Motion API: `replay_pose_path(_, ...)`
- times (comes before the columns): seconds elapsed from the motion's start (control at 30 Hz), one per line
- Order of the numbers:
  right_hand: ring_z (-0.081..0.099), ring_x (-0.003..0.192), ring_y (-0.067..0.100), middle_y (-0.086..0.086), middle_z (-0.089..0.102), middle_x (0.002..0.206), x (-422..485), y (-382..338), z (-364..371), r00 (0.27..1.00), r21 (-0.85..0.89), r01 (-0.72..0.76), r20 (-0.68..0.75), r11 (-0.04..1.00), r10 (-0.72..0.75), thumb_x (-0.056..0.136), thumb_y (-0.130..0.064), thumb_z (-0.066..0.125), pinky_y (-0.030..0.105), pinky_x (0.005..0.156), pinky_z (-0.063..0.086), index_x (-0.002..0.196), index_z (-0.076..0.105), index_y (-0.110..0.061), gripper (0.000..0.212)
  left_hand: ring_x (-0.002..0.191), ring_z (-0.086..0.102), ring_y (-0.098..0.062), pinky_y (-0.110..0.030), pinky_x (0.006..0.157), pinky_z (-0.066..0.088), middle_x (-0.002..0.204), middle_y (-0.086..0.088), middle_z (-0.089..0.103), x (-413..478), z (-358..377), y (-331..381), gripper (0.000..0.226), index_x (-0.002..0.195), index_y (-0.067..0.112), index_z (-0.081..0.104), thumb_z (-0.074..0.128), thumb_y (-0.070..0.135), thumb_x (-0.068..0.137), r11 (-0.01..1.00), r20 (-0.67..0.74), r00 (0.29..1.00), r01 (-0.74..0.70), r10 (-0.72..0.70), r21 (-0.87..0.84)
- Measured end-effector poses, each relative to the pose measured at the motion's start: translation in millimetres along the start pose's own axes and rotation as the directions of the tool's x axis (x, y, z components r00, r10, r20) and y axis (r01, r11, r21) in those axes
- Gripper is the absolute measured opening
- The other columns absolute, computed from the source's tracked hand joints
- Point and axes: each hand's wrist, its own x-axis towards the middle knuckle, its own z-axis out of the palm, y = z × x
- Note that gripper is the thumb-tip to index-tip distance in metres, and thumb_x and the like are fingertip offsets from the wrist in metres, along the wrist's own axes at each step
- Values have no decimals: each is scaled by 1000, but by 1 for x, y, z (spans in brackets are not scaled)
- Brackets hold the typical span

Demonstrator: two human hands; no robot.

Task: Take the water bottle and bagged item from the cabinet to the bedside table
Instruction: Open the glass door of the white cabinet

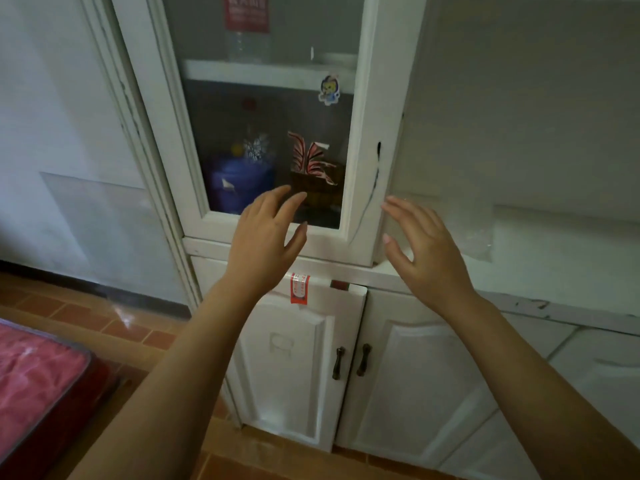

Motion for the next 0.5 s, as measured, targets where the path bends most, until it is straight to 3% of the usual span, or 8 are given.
replay_pose_path(0.5, 41, 125, 24, 8, 48, 136, 76, 9, -65, 980, -9, 55, -190, 998, -55, 86, -41, 28, 31, 103, 27, 133, 44, -12, 58, 126, 39, -32, -48, 103, 33, 137, -17, 42, 96, -34, 14, 43, 129, 12, 46, 54, 23, 88, 993, -225, 968, -99, 112, 69)
